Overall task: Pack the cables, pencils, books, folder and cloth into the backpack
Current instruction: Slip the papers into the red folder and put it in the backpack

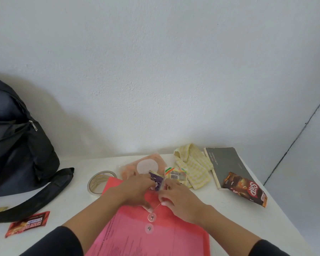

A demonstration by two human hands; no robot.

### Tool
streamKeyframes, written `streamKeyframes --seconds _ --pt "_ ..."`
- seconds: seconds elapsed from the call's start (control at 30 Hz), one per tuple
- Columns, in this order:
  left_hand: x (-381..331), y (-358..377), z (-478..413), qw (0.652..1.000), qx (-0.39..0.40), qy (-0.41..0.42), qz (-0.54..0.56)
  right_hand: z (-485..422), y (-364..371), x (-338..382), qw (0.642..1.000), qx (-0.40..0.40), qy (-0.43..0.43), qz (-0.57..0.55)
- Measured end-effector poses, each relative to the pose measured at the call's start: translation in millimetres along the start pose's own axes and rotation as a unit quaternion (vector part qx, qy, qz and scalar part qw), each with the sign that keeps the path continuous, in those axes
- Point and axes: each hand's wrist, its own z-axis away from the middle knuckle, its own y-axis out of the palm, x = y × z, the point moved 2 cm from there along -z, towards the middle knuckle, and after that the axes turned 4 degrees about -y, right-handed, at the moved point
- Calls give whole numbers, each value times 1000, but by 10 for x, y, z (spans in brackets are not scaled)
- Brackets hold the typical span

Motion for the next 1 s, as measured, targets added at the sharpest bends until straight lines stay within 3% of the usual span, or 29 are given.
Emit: streamKeyframes --seconds 0.2,0.3,0.47,0.7,1.0 --pt "-61 -350 159 996 32 -19 76 -50 -251 101 985 -148 23 -87" --pt "-112 -555 228 997 42 -11 69 -118 -439 196 975 -166 25 -147" --pt "-96 -774 331 987 93 -6 132 -157 -575 343 966 -211 -15 -147" --pt "-88 -922 431 969 89 -32 230 -106 -780 382 956 -268 -55 -109" --pt "-118 -1146 539 950 58 -57 302 -44 -1005 573 938 -335 -67 55"
